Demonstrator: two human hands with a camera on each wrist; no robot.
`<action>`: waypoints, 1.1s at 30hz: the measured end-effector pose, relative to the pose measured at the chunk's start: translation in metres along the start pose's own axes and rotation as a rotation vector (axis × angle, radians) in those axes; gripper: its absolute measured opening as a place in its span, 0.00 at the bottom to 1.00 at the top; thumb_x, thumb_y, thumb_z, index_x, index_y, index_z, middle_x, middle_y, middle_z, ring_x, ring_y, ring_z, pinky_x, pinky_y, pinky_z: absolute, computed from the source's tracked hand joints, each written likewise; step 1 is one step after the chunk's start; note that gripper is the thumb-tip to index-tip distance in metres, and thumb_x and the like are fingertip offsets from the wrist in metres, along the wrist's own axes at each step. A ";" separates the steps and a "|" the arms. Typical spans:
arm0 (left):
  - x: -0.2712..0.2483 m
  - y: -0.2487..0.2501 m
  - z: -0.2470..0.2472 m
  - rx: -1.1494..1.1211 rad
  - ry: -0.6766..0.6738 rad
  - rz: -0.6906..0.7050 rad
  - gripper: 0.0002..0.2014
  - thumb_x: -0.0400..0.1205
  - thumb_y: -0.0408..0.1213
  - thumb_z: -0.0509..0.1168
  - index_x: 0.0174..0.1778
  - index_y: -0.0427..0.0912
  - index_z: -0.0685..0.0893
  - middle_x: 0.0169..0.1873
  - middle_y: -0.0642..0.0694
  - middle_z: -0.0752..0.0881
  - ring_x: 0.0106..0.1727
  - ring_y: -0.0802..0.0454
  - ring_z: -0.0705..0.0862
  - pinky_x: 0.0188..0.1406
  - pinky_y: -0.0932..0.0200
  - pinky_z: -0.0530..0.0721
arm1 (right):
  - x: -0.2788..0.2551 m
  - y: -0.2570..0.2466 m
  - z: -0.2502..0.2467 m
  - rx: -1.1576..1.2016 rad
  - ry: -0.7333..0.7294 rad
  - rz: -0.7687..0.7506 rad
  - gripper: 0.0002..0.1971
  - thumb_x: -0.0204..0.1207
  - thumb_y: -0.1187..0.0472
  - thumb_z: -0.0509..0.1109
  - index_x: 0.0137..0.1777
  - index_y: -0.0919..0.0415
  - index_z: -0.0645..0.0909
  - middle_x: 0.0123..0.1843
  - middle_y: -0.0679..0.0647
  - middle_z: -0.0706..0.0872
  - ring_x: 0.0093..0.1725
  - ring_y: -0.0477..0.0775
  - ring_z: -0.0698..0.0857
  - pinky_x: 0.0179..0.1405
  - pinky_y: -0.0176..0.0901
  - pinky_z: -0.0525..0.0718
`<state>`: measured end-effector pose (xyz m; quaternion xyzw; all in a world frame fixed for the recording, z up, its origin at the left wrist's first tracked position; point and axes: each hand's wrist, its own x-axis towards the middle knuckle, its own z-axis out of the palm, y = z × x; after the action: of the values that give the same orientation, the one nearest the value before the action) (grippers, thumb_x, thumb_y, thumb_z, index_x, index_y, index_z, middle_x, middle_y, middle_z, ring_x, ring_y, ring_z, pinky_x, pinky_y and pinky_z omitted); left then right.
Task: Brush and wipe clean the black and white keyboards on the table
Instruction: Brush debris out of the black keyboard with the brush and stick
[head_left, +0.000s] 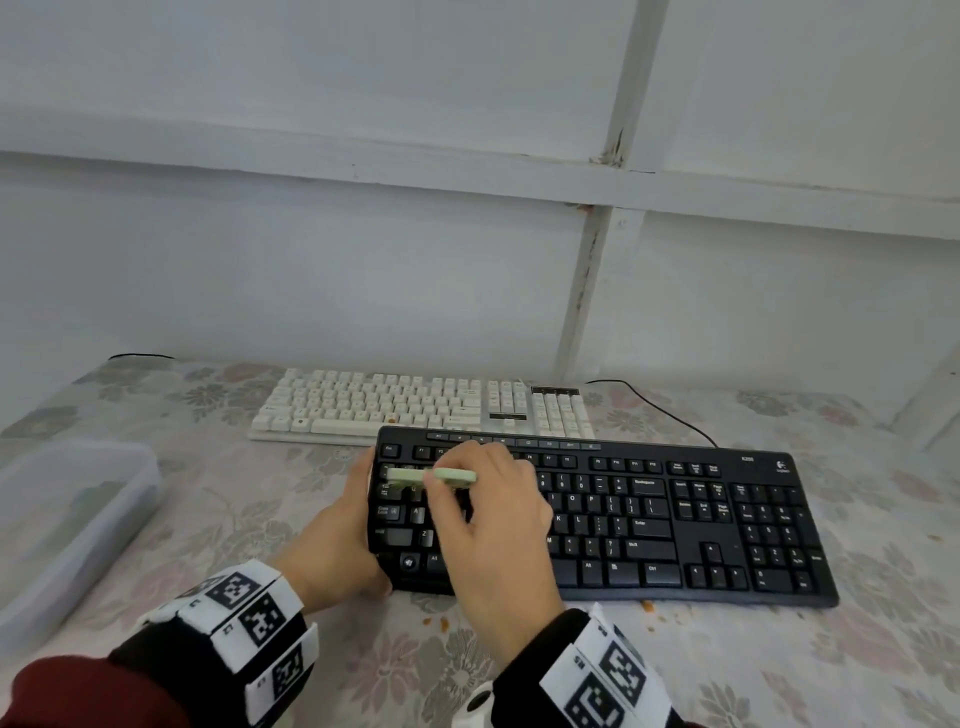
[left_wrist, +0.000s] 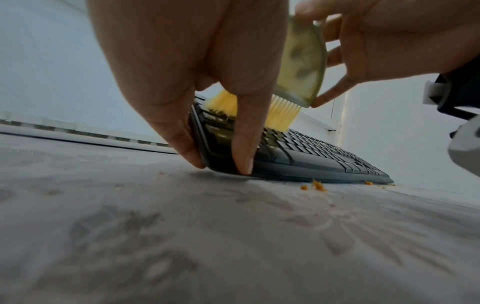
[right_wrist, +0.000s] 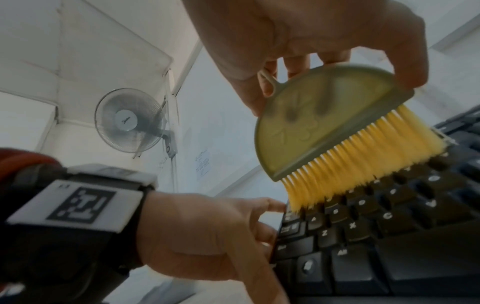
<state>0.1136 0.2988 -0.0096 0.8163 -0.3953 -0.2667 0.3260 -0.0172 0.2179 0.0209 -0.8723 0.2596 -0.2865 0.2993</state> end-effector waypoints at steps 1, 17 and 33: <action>0.001 -0.001 0.000 -0.008 -0.008 -0.007 0.60 0.63 0.22 0.72 0.77 0.63 0.38 0.43 0.53 0.84 0.41 0.59 0.84 0.32 0.69 0.78 | 0.001 0.002 -0.003 -0.014 0.023 0.017 0.21 0.71 0.39 0.44 0.50 0.44 0.76 0.50 0.39 0.77 0.53 0.43 0.71 0.63 0.57 0.70; 0.003 -0.006 0.001 -0.007 -0.025 0.001 0.61 0.63 0.20 0.71 0.76 0.65 0.36 0.44 0.50 0.86 0.41 0.56 0.86 0.31 0.69 0.80 | -0.007 0.018 -0.031 0.070 0.124 0.000 0.08 0.79 0.55 0.65 0.39 0.42 0.74 0.42 0.37 0.77 0.51 0.40 0.71 0.57 0.49 0.74; 0.007 -0.013 0.002 -0.036 0.000 0.034 0.59 0.61 0.21 0.72 0.70 0.74 0.41 0.45 0.50 0.86 0.43 0.53 0.87 0.39 0.61 0.85 | -0.013 0.046 -0.059 0.274 0.133 -0.016 0.06 0.78 0.55 0.68 0.42 0.41 0.78 0.48 0.44 0.80 0.51 0.48 0.79 0.43 0.36 0.78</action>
<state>0.1221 0.2987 -0.0214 0.8034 -0.4043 -0.2683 0.3451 -0.0782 0.1721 0.0247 -0.8045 0.2305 -0.3787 0.3954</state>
